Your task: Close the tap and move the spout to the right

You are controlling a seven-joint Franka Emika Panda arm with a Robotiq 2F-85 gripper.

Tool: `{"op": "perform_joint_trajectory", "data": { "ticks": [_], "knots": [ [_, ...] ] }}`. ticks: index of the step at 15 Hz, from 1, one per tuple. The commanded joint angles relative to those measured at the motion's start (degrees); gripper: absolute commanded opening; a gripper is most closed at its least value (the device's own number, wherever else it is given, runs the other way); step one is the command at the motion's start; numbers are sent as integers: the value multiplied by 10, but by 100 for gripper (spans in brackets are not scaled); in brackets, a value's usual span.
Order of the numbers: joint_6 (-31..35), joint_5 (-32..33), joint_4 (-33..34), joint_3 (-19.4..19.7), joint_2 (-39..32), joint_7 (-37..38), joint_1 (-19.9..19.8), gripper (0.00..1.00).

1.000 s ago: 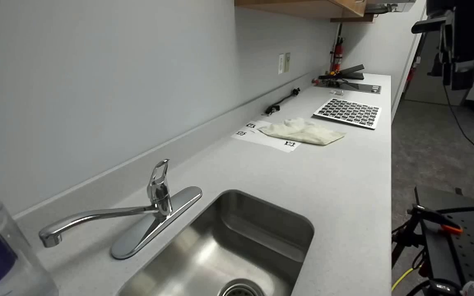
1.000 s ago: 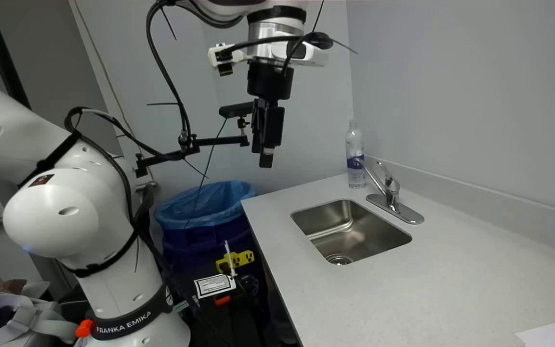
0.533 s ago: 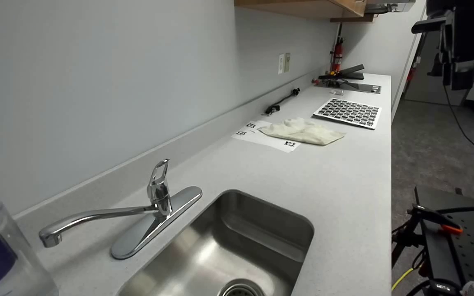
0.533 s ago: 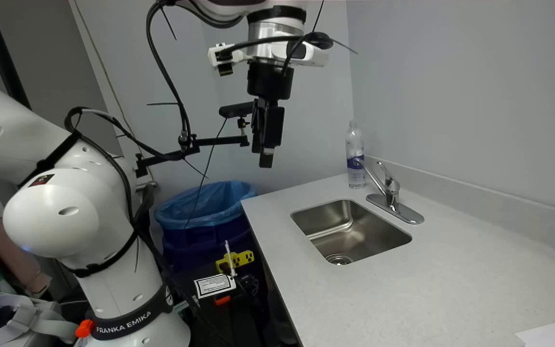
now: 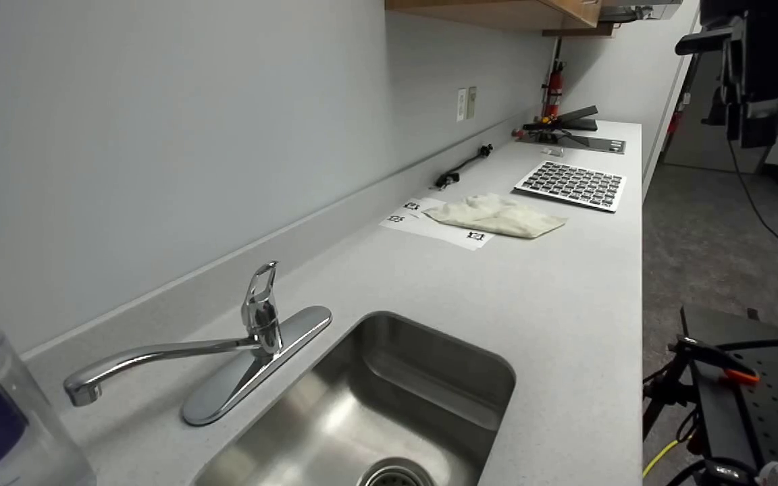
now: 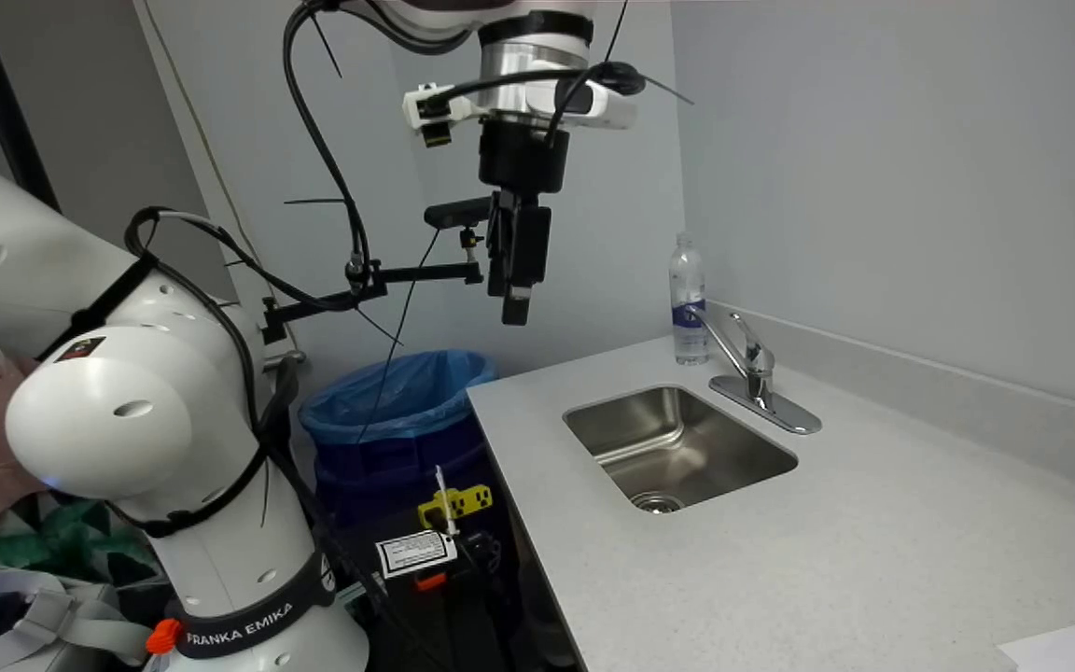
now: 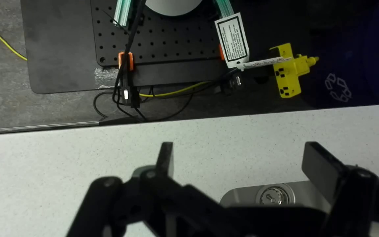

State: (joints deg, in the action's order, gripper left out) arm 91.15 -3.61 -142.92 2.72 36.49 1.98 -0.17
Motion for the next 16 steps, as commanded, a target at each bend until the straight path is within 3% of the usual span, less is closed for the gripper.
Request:
{"op": "perform_joint_trajectory", "data": {
  "ticks": [1, 8, 9, 16],
  "knots": [
    [-1, -3, 1, -6, 0, -3, -7, 100],
    [-2, -1, 1, -6, -1, -5, -7, 100],
    [-40, -28, 98, -43, -54, 36, 18, 100],
    [-60, -23, 298, -128, -183, 113, 39, 100]
  ]
}}
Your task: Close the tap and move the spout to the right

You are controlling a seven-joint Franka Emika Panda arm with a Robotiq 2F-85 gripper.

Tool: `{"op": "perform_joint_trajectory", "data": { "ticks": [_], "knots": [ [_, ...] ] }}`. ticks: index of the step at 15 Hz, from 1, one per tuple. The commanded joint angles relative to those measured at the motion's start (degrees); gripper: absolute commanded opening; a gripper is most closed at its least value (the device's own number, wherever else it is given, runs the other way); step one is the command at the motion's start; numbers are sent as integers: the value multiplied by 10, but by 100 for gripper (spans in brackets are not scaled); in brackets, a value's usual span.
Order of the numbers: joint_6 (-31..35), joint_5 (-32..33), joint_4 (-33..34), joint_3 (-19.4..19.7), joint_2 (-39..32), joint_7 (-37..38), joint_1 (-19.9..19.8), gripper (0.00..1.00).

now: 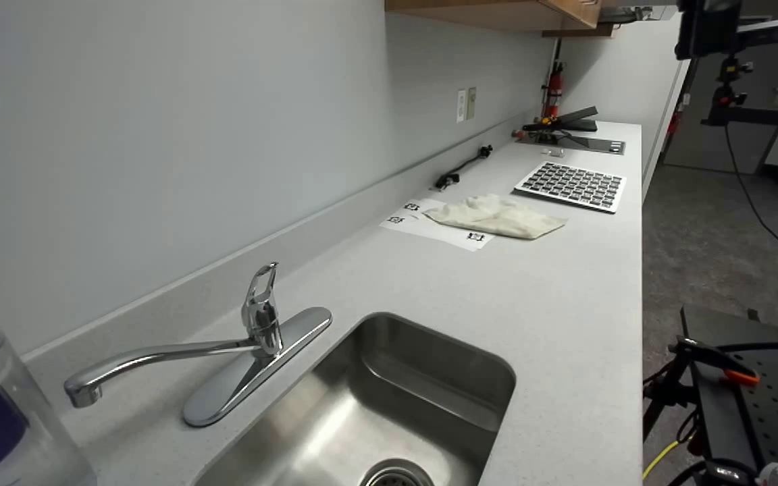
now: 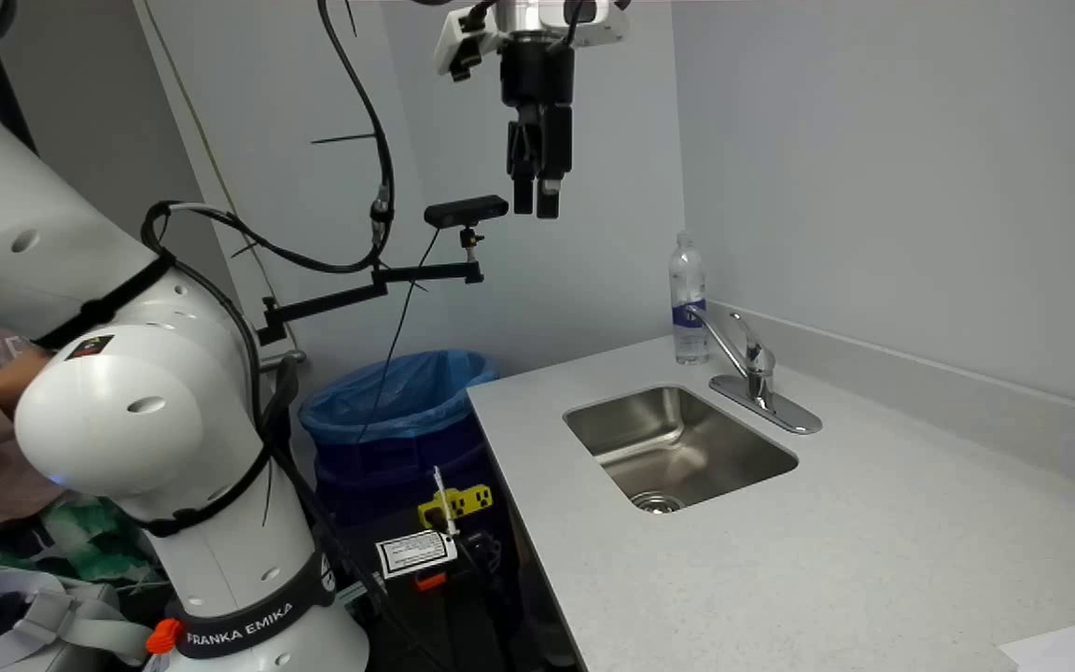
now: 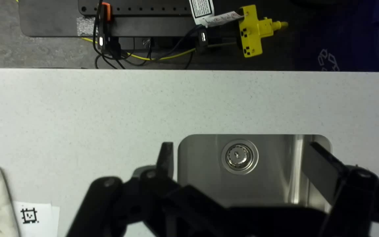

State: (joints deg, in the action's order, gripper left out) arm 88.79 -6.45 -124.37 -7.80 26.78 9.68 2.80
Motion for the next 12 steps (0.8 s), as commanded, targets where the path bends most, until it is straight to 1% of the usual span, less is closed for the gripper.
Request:
{"op": "perform_joint_trajectory", "data": {
  "ticks": [1, 2, 3, 4, 6, 11, 12],
  "knots": [
    [-28, 16, 143, -35, -108, 45, 12, 100],
    [-4, 30, 173, -48, -131, 70, 10, 100],
    [2, 12, 91, -28, -66, 38, 13, 100],
    [2, 18, 119, -35, -88, 51, 15, 100],
    [2, 25, 149, -40, -116, 61, 17, 100],
    [2, 27, 160, -39, -127, 62, 17, 100],
    [15, 37, 167, -43, -133, 63, 17, 100]
  ]
}}
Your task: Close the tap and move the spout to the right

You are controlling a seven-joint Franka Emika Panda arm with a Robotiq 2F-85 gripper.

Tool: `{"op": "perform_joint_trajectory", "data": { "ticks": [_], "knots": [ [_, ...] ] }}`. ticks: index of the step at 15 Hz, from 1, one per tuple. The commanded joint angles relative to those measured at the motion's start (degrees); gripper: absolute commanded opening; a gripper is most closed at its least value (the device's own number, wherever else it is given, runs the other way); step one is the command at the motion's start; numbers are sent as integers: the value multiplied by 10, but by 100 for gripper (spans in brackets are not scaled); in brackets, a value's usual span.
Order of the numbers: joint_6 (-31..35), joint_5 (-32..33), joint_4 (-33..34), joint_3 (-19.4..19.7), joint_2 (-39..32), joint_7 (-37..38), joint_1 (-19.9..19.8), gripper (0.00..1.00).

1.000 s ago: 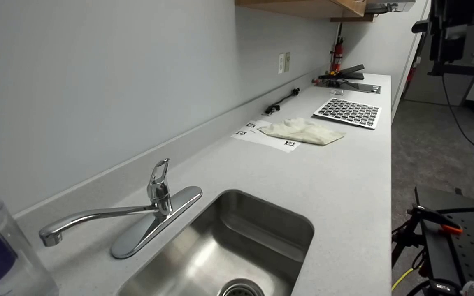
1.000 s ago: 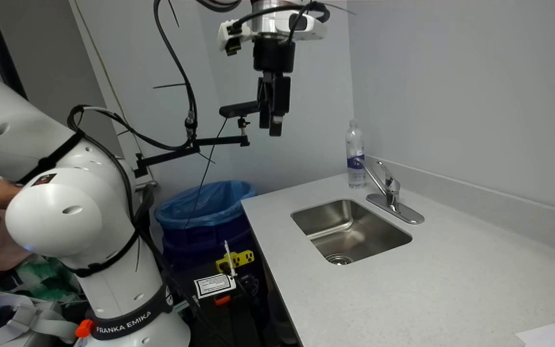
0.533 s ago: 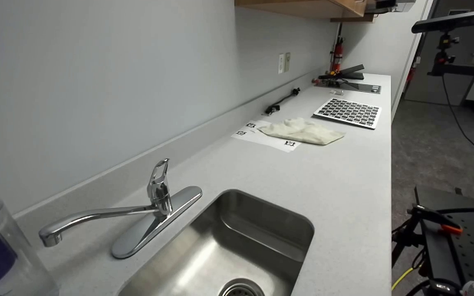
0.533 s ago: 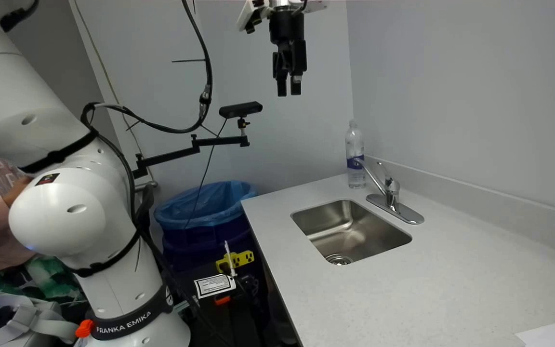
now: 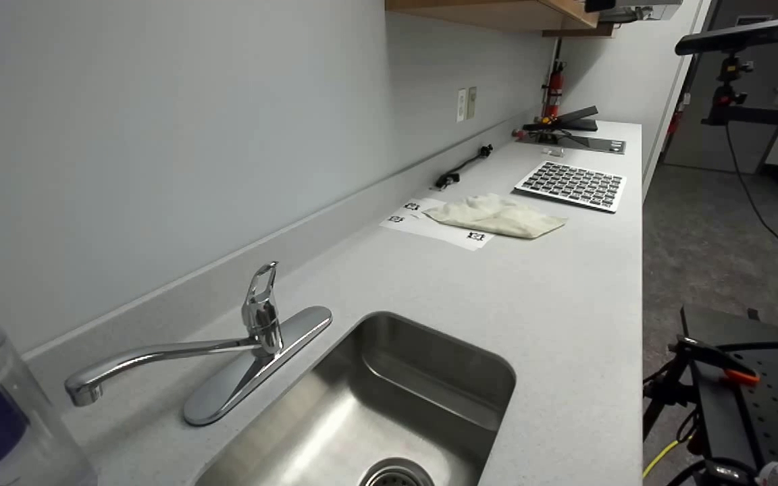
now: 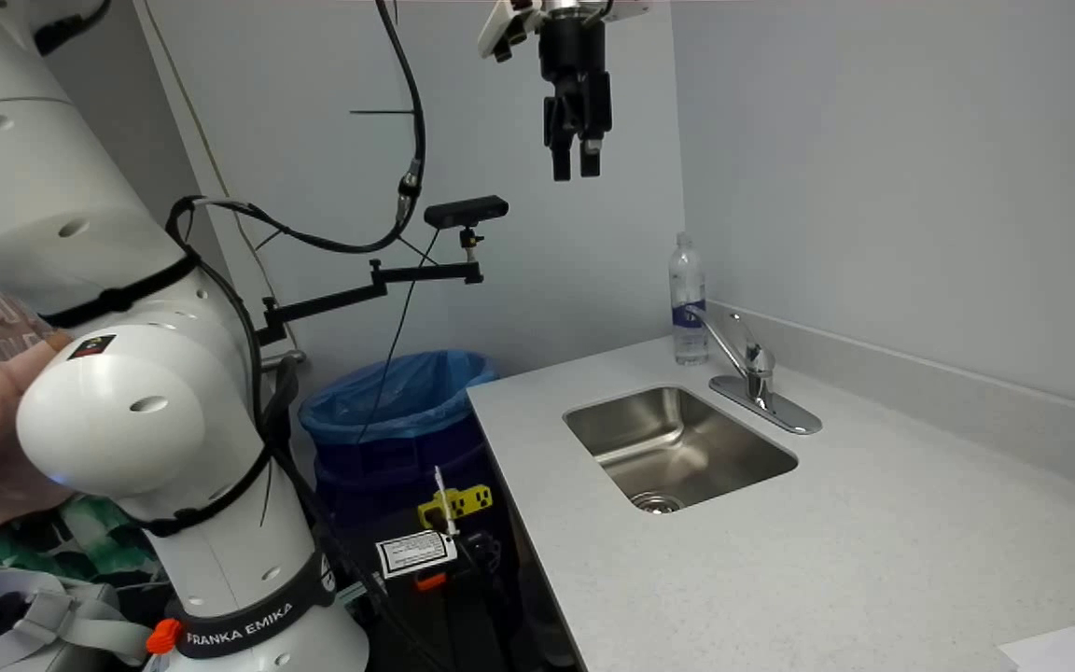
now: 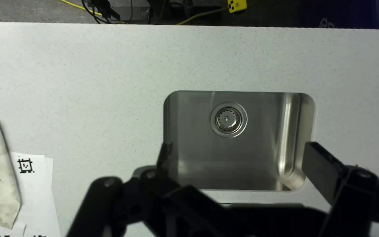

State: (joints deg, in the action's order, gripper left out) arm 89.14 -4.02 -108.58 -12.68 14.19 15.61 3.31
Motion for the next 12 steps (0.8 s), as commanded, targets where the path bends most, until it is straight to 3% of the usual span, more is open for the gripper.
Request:
{"op": "perform_joint_trajectory", "data": {
  "ticks": [1, 12],
  "knots": [
    [23, 17, 13, 5, -12, 1, 13, 100],
    [252, 113, 70, -8, -153, 31, 44, 100]
  ]
}}
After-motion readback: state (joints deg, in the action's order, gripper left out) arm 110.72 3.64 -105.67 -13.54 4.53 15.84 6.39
